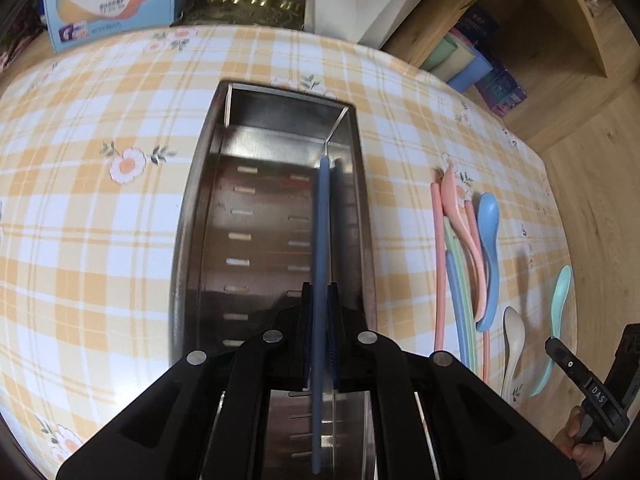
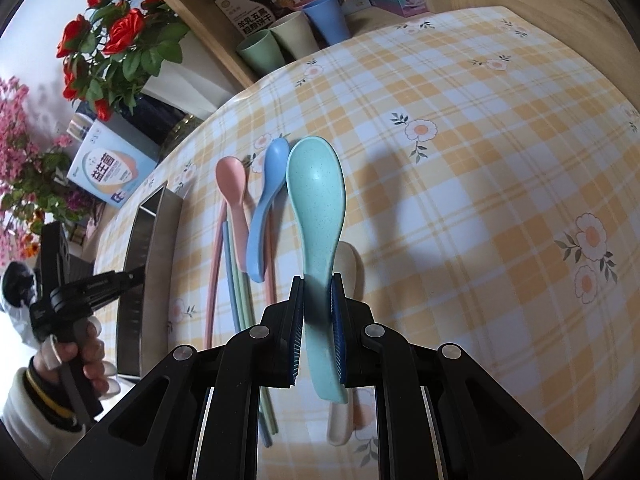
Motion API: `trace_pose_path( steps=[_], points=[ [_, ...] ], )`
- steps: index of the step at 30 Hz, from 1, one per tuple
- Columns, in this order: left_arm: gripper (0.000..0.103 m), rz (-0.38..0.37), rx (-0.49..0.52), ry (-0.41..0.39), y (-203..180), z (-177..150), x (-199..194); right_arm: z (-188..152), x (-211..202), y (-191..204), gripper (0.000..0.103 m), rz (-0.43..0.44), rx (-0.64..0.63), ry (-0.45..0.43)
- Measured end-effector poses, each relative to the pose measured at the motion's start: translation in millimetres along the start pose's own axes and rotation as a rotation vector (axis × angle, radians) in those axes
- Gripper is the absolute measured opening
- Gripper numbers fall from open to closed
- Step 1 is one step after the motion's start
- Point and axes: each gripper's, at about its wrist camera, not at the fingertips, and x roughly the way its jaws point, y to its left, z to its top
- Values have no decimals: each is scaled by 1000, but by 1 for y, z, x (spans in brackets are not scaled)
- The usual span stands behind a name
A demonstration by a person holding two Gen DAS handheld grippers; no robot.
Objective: Organize utensils
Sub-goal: 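Lower the blue chopstick into the steel tray and open the left tool while the right lifts the spoon, then lower the mint-green spoon into the steel tray and open the right tool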
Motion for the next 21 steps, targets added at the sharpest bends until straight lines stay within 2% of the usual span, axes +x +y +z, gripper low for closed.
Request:
trace_pose_path(
  steps=[3, 5, 8, 10, 13, 17, 21],
  points=[
    [14, 16, 31, -35, -4, 1, -15, 0, -3, 5, 13, -2, -12, -2],
    [21, 27, 57, -82, -4, -1, -33, 0, -4, 10, 13, -7, -20, 1],
    [48, 51, 94, -154, -1, -6, -60, -1, -2, 23, 13, -3, -43, 18],
    [74, 72, 125, -182, 2, -11, -72, -1, 2, 37, 13, -1, -70, 36],
    [89, 123, 164, -219, 9, -20, -89, -1, 9, 57, 13, 5, -109, 58],
    [97, 163, 199, -255, 24, -33, -103, 3, 23, 97, 13, 18, -175, 84],
    [97, 174, 206, -276, 43, -42, -111, 4, 42, 141, 13, 29, -244, 102]
  ],
)
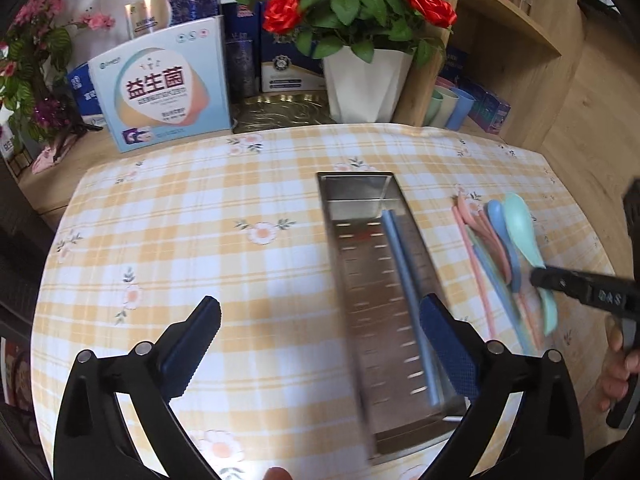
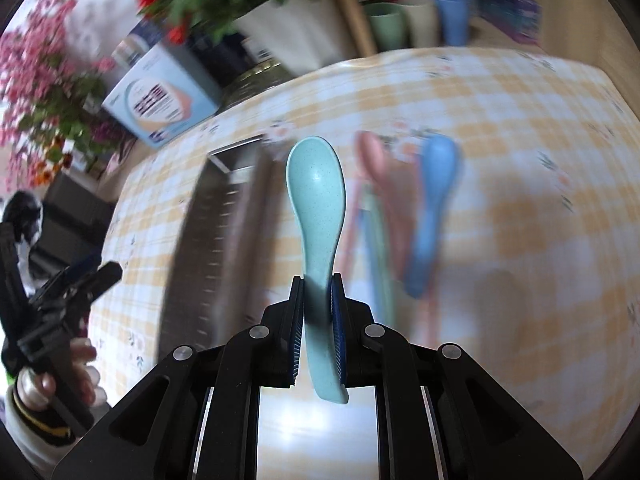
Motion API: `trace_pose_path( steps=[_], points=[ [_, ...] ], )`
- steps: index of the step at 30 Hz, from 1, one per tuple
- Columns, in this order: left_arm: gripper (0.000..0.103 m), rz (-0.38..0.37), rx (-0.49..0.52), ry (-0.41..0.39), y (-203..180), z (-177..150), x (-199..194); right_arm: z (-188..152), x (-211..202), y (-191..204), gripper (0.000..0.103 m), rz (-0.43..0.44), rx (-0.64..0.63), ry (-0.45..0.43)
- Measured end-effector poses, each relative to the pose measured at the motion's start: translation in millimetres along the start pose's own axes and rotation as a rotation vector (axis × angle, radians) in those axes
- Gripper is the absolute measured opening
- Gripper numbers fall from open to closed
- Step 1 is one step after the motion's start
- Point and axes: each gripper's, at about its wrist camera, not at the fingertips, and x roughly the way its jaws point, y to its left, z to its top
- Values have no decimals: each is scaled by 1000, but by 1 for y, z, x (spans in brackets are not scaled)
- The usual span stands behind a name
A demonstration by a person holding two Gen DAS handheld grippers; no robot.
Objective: Organize utensils
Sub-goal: 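Lower the mint-green spoon into the steel tray and open the right tool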
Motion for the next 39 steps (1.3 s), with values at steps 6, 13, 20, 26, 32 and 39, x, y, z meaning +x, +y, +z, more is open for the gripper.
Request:
trace_pose_path(
  steps=[6, 13, 20, 26, 32, 39],
  points=[
    [97, 25, -55, -45, 29, -9, -9, 29, 43, 62, 13, 25, -71, 48],
    [97, 27, -136, -70, 56, -19, -14, 57, 95, 107, 13, 23, -104, 111],
    [97, 32, -176, -73, 69, -27, -16, 58, 127, 104, 13, -31, -68, 161],
    [97, 10, -216, -67, 70, -26, -19, 57, 134, 105, 15, -51, -94, 162],
    [97, 29, -211, -82, 58, -19, -32, 59, 109, 106, 15, -14, -125, 99],
    [97, 28, -199, -97, 33, -10, -50, 42, 33, 94, 59, -4, -183, -117]
  ],
)
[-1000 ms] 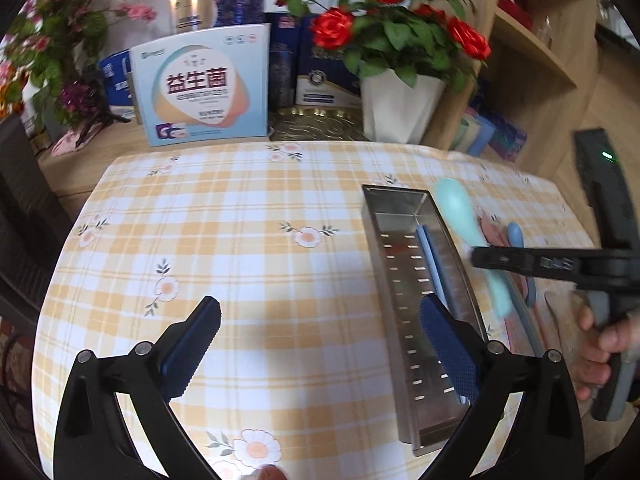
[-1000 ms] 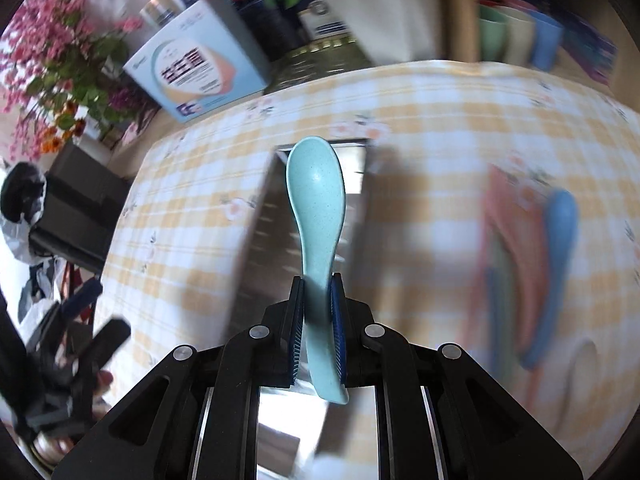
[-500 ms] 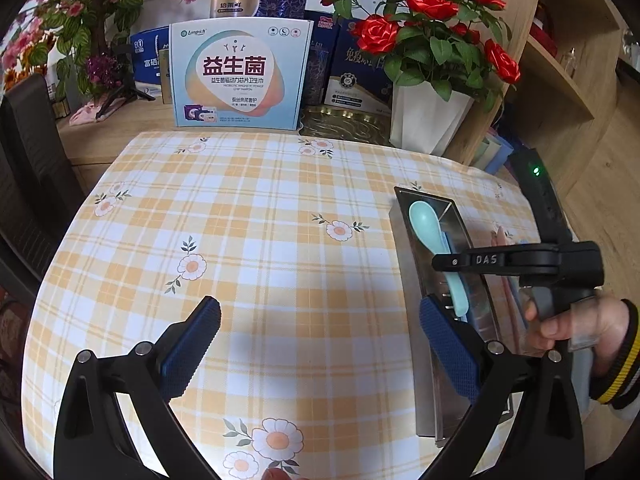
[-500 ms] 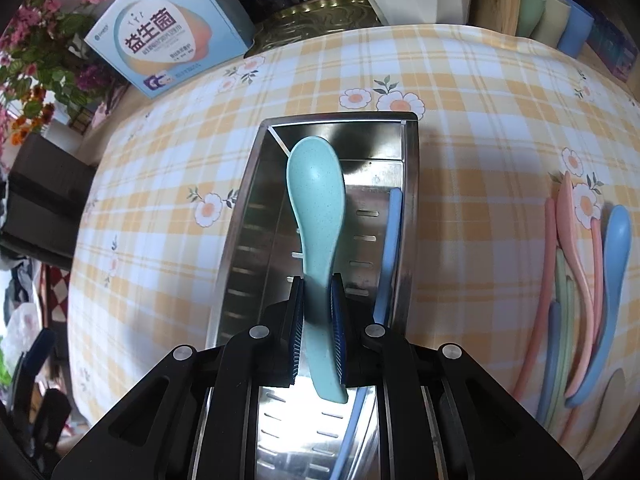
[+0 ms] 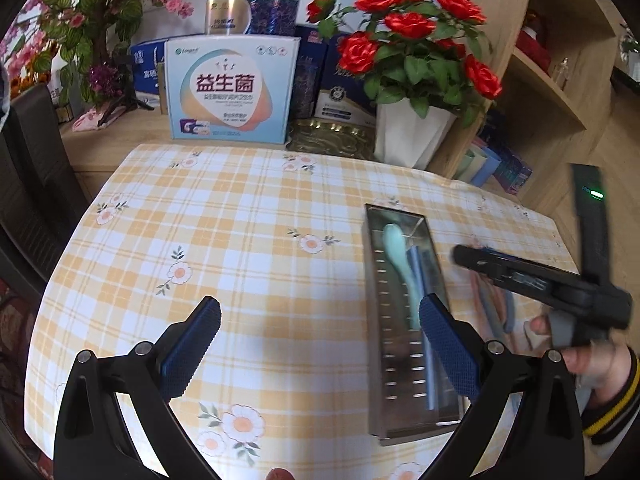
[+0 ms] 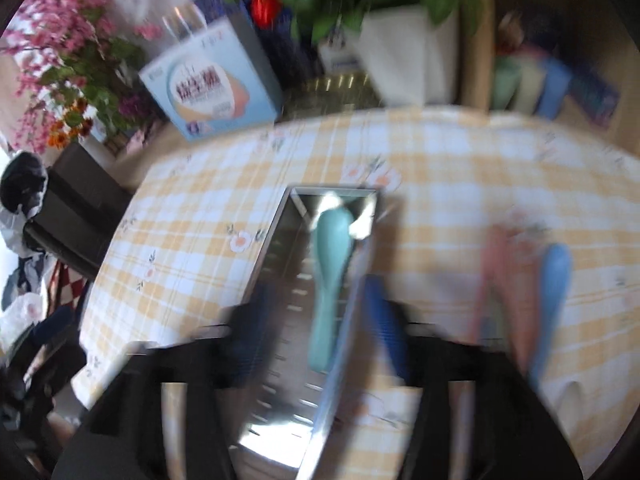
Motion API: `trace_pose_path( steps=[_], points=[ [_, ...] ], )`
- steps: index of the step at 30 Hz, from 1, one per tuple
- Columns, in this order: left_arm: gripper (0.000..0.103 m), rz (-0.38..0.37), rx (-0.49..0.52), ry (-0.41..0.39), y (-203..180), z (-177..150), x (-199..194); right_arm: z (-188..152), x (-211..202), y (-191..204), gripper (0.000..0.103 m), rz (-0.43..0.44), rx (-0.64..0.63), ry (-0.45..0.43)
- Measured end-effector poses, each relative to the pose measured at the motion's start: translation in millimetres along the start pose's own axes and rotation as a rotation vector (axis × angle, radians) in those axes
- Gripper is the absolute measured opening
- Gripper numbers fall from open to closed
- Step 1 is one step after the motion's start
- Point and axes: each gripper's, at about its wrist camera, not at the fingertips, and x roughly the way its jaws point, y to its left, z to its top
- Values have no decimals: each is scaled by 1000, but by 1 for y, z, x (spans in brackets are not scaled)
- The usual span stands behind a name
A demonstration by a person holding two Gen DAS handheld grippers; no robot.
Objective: Organize utensils
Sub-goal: 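Lower the mint-green spoon into the steel tray and open the right tool, then reach with the left tool and grasp a pink chopstick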
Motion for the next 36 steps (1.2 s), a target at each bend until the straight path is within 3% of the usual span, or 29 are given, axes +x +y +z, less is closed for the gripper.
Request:
trace_pose_path(
  steps=[4, 6, 7, 9, 15, 20, 22, 25, 29, 30, 32, 36],
  points=[
    [97, -2, 20, -22, -22, 1, -13, -15, -52, -12, 66, -50, -43, -128],
    [97, 8, 29, -37, -36, 0, -21, -21, -74, -21, 86, -59, -51, -181],
    [97, 32, 38, -52, -43, 0, -25, -23, -87, -25, 90, -70, -57, -224],
    [97, 74, 67, -98, -59, 0, -36, -28, -106, -27, 90, -82, -88, -284],
    [97, 15, 86, -172, -90, 3, -60, -39, -156, -39, 90, -106, -156, -390],
    [97, -30, 129, -155, -119, 3, -56, -43, -178, -66, 90, -84, -111, -432],
    [90, -23, 143, -152, -129, 1, -50, -45, -178, -82, 90, -57, -64, -410],
    [66, -71, 170, -84, -147, -1, -26, -49, -176, -110, 90, -40, -1, -371],
    [48, -146, 206, 41, -175, -11, 22, -61, -171, -140, 90, -93, 56, -333],
    [38, -158, 218, 75, -183, -15, 36, -64, -170, -146, 90, -92, 75, -324],
    [32, -192, 241, 156, -195, -24, 64, -71, -166, -162, 90, -100, 122, -313],
    [28, -159, 315, 250, -216, -33, 108, -85, -156, -190, 90, -113, 160, -278]
  ],
)
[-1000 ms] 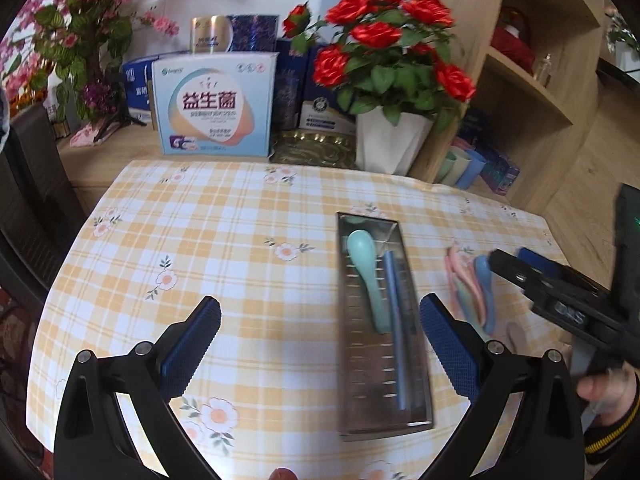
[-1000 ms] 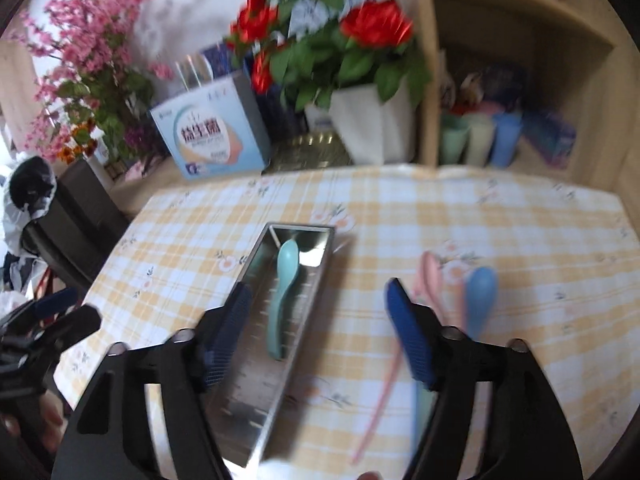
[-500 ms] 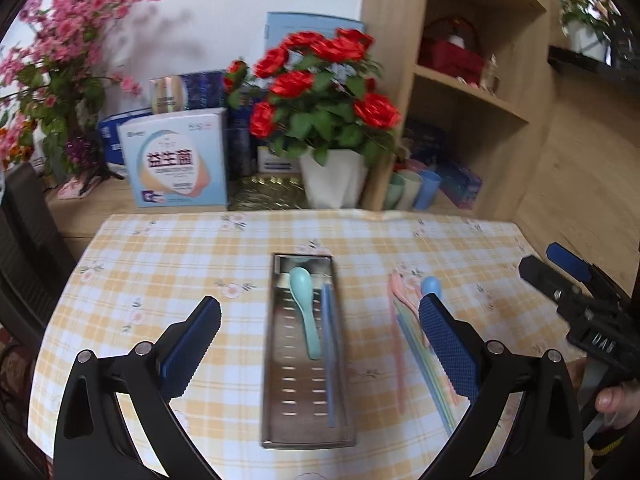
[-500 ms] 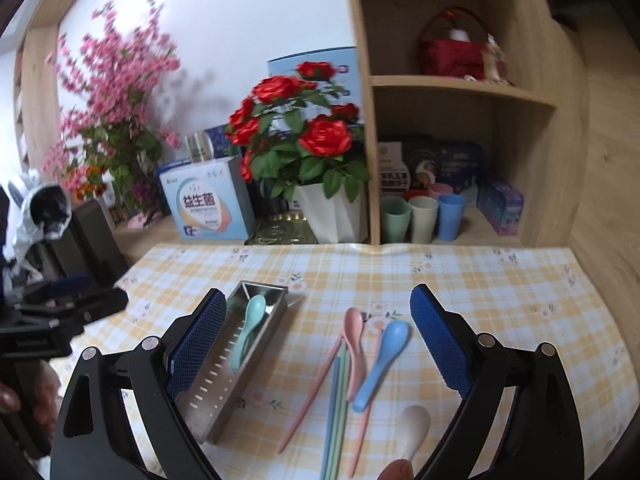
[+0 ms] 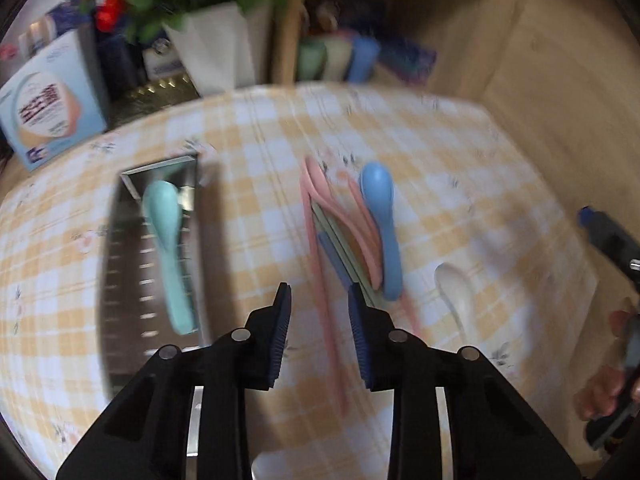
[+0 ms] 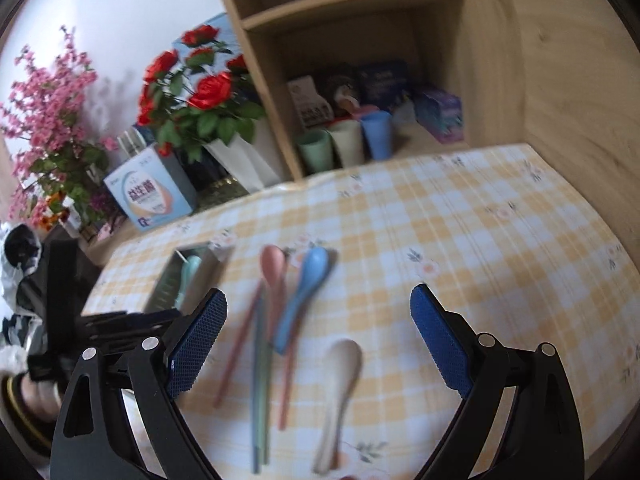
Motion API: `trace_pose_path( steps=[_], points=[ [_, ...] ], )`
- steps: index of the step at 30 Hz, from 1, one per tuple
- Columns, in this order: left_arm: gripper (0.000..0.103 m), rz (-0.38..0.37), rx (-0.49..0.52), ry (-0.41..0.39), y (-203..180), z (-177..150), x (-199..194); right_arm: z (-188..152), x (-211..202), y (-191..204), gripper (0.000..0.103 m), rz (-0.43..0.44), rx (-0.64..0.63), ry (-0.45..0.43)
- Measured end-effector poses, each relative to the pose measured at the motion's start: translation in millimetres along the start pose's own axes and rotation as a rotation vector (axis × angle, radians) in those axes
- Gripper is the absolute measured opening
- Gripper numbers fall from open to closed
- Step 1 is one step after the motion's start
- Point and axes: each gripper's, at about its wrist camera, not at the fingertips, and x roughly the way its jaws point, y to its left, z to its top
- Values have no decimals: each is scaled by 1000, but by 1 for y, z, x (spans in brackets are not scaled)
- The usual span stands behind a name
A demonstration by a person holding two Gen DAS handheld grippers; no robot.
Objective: Organize utensils
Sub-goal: 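Reach with the left tool and grasp a pink chopstick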
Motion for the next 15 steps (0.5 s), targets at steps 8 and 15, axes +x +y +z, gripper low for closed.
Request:
trace_pose_path(
  steps=[8, 15],
  points=[
    [22, 55, 49, 127, -9, 7, 59, -17, 11, -47, 90, -2, 87, 37],
    [18, 88, 72, 149, -10, 10, 74, -22, 15, -61, 90, 7, 115, 43]
  ],
)
